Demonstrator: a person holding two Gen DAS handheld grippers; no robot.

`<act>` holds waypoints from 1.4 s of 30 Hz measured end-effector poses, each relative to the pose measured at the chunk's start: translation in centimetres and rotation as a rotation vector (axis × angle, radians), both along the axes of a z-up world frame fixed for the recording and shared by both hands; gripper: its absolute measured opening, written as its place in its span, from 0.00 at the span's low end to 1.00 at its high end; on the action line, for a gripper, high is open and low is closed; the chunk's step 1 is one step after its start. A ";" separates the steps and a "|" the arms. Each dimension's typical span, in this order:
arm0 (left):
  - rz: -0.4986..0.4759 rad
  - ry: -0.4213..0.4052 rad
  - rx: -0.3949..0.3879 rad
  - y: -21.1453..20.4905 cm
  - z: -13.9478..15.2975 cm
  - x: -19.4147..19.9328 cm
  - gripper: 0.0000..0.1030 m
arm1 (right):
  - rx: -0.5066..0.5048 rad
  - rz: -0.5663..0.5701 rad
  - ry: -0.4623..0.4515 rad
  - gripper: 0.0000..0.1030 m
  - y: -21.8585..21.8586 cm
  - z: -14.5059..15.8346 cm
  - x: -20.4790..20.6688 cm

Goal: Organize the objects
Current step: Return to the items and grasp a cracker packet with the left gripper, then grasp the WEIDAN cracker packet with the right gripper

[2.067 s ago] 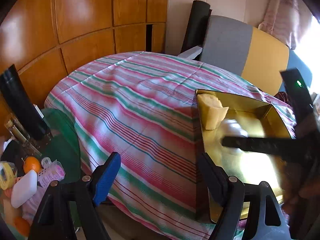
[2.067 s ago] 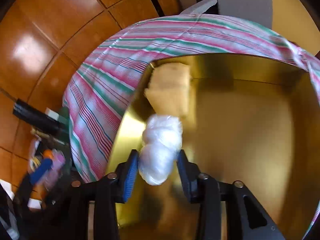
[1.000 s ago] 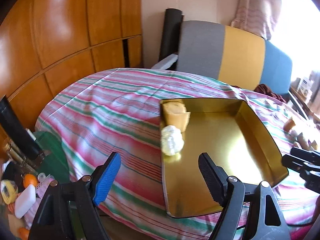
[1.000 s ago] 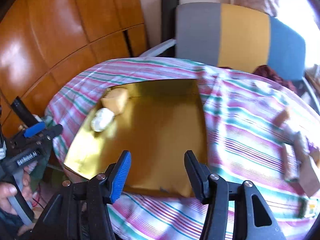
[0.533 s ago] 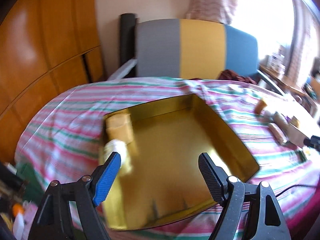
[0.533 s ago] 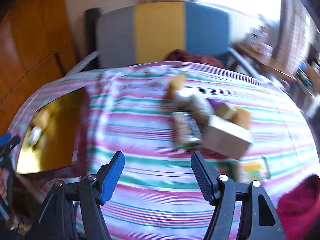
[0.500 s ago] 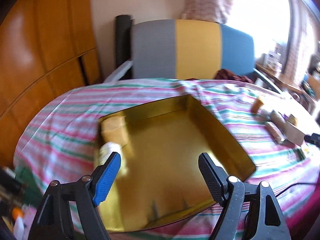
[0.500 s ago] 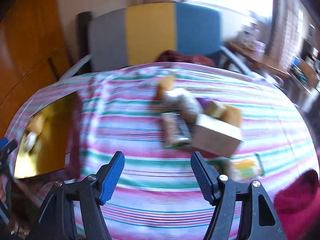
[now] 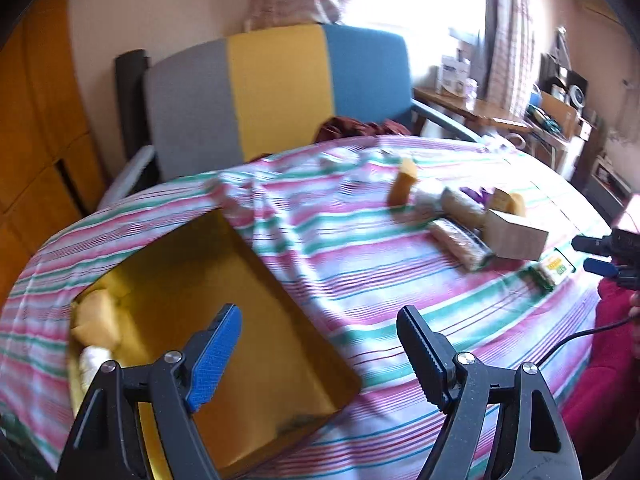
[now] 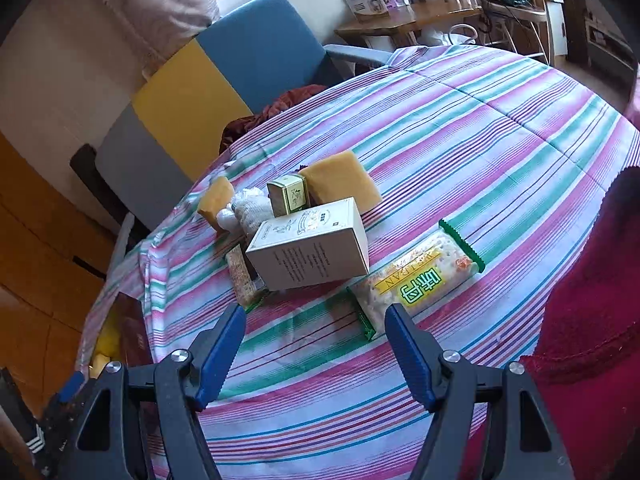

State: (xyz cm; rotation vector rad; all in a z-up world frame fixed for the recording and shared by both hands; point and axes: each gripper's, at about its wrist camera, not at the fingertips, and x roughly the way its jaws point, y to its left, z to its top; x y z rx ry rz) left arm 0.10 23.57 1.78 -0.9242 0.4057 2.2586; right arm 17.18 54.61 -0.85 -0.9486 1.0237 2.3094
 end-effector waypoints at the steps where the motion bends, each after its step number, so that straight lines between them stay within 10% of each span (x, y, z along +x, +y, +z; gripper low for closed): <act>1: -0.016 -0.018 -0.006 1.2 -0.4 0.0 0.78 | -0.012 -0.003 0.011 0.71 0.2 0.0 0.2; 22: -0.091 -0.254 -0.093 20.4 -7.2 -3.8 0.78 | -0.104 0.023 0.134 0.73 1.1 -0.5 0.7; 31: -0.088 -0.215 -0.135 25.9 -9.3 -4.7 0.78 | -0.126 0.038 0.144 0.73 1.1 -0.8 0.5; 37: -0.108 -0.212 -0.105 23.7 -10.2 -4.9 0.42 | -0.135 0.041 0.141 0.73 1.1 -1.0 0.4; 42: -0.131 -0.192 -0.082 19.1 -10.1 -3.0 0.40 | -0.158 0.027 0.130 0.73 1.5 -1.4 0.3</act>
